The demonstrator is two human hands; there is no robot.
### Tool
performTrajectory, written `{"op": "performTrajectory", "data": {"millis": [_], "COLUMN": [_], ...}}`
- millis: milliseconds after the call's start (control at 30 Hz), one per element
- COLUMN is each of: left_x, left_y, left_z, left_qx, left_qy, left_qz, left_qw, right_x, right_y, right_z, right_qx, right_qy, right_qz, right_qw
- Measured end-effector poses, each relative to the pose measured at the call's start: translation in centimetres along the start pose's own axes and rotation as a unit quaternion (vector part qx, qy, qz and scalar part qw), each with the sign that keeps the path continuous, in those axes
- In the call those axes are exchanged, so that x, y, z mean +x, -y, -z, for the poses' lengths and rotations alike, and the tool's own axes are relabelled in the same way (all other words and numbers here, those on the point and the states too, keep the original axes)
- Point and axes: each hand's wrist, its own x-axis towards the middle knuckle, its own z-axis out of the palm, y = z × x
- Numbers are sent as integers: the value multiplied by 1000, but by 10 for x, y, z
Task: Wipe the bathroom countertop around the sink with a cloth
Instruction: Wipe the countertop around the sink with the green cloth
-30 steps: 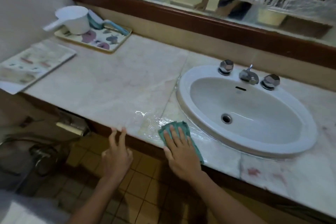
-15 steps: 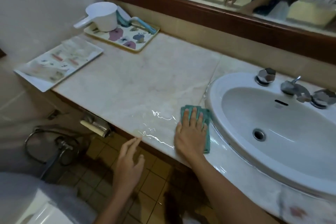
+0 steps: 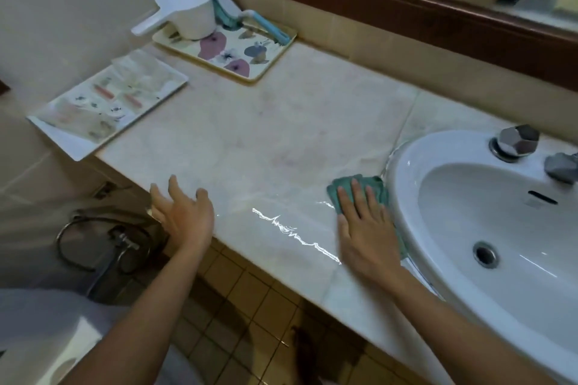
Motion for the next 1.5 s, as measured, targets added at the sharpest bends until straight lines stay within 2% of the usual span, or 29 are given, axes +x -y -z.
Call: {"op": "performTrajectory", "data": {"millis": [133,200,267,367,467,533,633,733,800,867,933,1067,1167,1267,1367,1500], "left_x": [17,18,20,23,23,21,23,23,24,22,20,19,19,17,17,10], "left_y": [-4,-1,4,9,9,9,10,9,8,5,2,-5,2,33,63,64], "left_z": [-23,-30,-34,-35,-36,-36,-37,-36,-37,-36,-33,-27,-21,-6,11,24], "left_qx": [15,27,40,46,50,57,57,61,62,66,65,-14,-128,-100,-44,-24], "left_qy": [-9,-23,-29,-33,-37,-37,-32,-35,-37,-37,-31,-41,-45,7,87,133], "left_qz": [54,49,34,23,25,22,22,19,18,20,28,46,41,-56,-132,-124], "left_qw": [998,998,998,998,998,997,998,997,997,997,997,998,990,993,986,983], "right_x": [85,114,117,64,0,-10,36,117,164,185,178,108,34,-2,27,104], "right_y": [18,37,64,100,77,41,6,10,31,65,108,166,147,84,43,73], "right_z": [2,-2,-12,-26,-21,-13,-2,5,6,-1,-12,-35,-37,-22,-4,-6], "right_qx": [3,12,16,24,17,3,-13,-15,-2,-9,-6,2,-27,-58,-70,-39], "right_qy": [-7,-10,-13,25,47,35,1,-17,-16,-10,4,47,59,75,79,47], "right_qz": [-95,-100,-46,114,195,157,23,-86,-104,-69,7,162,283,350,296,163], "right_qw": [995,995,999,993,979,987,1000,996,994,998,1000,986,957,932,949,985]}}
